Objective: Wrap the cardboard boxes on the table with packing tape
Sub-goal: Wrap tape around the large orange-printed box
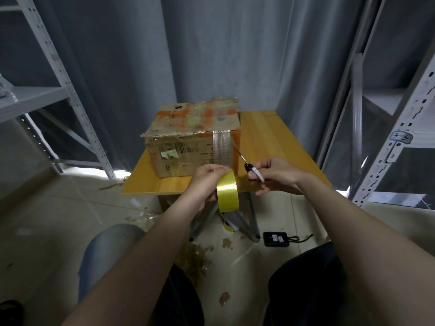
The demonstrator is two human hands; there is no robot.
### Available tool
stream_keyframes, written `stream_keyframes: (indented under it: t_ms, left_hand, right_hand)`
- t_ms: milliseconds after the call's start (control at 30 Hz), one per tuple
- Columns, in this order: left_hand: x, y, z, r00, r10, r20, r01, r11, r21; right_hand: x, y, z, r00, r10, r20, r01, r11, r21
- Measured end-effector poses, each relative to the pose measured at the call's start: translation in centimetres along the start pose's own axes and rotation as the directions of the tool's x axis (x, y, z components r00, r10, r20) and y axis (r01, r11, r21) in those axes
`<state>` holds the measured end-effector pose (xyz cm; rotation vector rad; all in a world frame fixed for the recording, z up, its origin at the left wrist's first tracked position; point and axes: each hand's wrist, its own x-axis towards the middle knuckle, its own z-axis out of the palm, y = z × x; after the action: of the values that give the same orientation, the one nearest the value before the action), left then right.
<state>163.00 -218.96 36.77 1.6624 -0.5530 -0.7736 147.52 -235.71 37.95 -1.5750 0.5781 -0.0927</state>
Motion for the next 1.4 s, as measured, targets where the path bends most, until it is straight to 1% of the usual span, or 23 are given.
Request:
stream_keyframes:
  t_ms: [33, 100, 200, 333, 400, 467, 700, 800, 867, 1100, 1233, 1333, 1400]
  left_hand:
    - [0.1, -0.1, 0.1, 1.0, -0.001, -0.001, 0.001, 1.0, -0.019]
    - [0.2, -0.2, 0.1, 1.0, 0.004, 0.0, -0.004, 0.999, -0.052]
    - [0.4, -0.3, 0.0, 1.0, 0.012, -0.011, -0.012, 0.998, -0.056]
    - [0.5, -0.5, -0.3, 1.0, 0.022, -0.008, -0.022, 0.999, -0.039]
    - [0.6, -0.6, -0.4, 1.0, 0.027, 0.002, -0.026, 0.999, -0.042]
    - [0.5, -0.6, -0.4, 1.0, 0.025, 0.002, -0.025, 0.999, -0.031]
    - [0.5, -0.4, -0.3, 1.0, 0.004, 0.005, -0.004, 1.0, -0.004]
    - [0.6, -0.4, -0.4, 1.0, 0.004, 0.002, -0.004, 1.0, 0.002]
    - [0.7, -0.4, -0.4, 1.0, 0.002, -0.001, -0.002, 1.0, 0.011]
    - [0.8, -0.6, -0.4, 1.0, -0.01, -0.001, 0.01, 1.0, 0.029]
    - [0.7, -0.4, -0.4, 1.0, -0.01, 0.001, 0.01, 0.999, 0.033]
    - [0.7, -0.4, -0.6, 1.0, -0.018, 0.003, 0.018, 0.999, 0.041]
    - [0.7, -0.3, -0.6, 1.0, -0.015, 0.007, 0.015, 0.999, 0.044]
  right_hand:
    - [-0.1, -0.2, -0.3, 0.999, 0.034, 0.039, -0.033, 0.999, -0.03]
    - [-0.2, -0.5, -0.8, 0.995, 0.06, 0.083, -0.052, 0.993, -0.103]
    - [-0.1, -1.0, -1.8, 0.997, 0.058, 0.044, -0.048, 0.979, -0.2]
    - [0.5, -1.1, -3.0, 0.995, 0.091, 0.027, -0.081, 0.964, -0.254]
    - [0.6, -1.2, -3.2, 0.993, 0.116, 0.009, -0.106, 0.935, -0.338]
    - [0.8, -1.4, -3.2, 0.991, 0.137, 0.013, -0.119, 0.904, -0.41]
    - [1.9, -4.6, -2.3, 0.99, 0.135, 0.044, -0.092, 0.842, -0.531]
    - [2.6, -5.9, -2.2, 0.986, 0.159, 0.049, -0.097, 0.789, -0.607]
    - [2.9, -6.3, -2.3, 0.985, 0.167, 0.041, -0.104, 0.771, -0.629]
    - [3.3, -6.9, -2.6, 0.976, 0.215, 0.014, -0.157, 0.754, -0.638]
    - [3.6, -7.2, -2.6, 0.975, 0.224, 0.001, -0.159, 0.696, -0.7]
    - [4.0, -7.2, -2.7, 0.983, 0.184, -0.028, -0.139, 0.629, -0.765]
    - [4.2, -7.0, -2.8, 0.986, 0.165, -0.035, -0.131, 0.617, -0.776]
